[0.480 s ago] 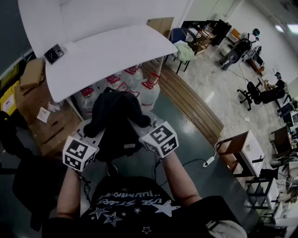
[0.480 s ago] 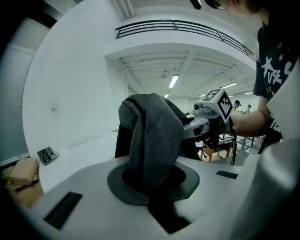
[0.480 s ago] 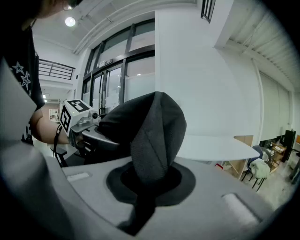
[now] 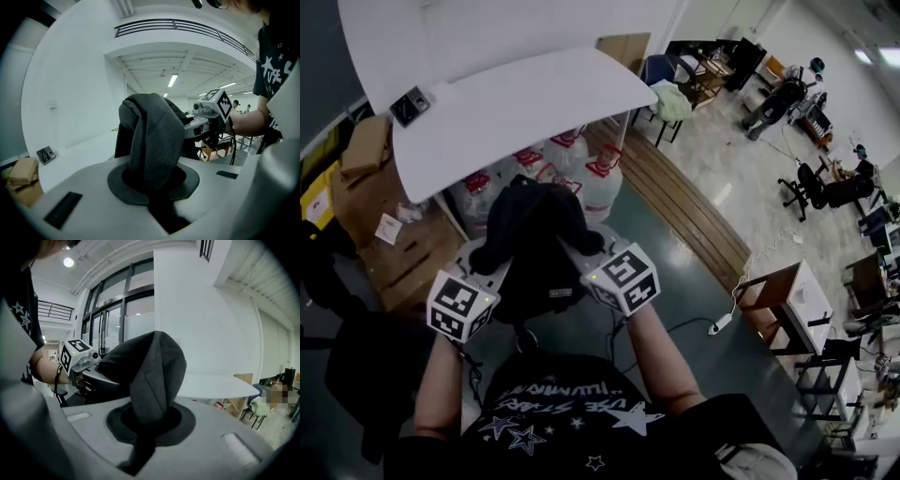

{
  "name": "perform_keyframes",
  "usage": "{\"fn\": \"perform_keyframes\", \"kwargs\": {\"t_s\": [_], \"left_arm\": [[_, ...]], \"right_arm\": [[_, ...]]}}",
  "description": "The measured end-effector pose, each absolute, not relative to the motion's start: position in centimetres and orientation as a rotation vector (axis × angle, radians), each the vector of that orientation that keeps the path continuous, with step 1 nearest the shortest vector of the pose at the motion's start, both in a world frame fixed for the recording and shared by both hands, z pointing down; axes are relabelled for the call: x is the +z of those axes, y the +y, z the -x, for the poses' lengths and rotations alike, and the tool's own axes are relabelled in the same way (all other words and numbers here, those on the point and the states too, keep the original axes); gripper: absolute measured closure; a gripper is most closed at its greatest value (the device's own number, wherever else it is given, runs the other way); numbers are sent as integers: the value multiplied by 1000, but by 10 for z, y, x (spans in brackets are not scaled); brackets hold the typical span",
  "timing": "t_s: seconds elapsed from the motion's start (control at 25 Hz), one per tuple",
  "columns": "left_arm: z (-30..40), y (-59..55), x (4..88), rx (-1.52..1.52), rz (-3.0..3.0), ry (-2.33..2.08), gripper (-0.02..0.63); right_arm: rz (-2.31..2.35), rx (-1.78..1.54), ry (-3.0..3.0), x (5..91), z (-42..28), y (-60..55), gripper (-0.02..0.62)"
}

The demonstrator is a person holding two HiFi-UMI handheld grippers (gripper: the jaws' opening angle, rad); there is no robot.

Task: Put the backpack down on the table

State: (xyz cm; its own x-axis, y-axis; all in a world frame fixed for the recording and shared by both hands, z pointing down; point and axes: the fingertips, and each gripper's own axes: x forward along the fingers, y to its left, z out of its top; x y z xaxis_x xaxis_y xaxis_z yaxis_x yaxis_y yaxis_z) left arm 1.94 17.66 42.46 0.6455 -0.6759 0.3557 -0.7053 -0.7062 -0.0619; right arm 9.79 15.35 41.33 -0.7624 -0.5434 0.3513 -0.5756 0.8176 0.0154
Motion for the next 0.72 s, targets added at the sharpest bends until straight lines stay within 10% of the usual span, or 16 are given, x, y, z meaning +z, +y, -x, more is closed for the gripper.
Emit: {"fn": "perform_keyframes", "kwargs": {"t_s": [0.72], "left_arm": [[44,140,437,512,-2797,-1109,555]], "right_arm": [[-888,148,-2641,423,-37,119,575]]}}
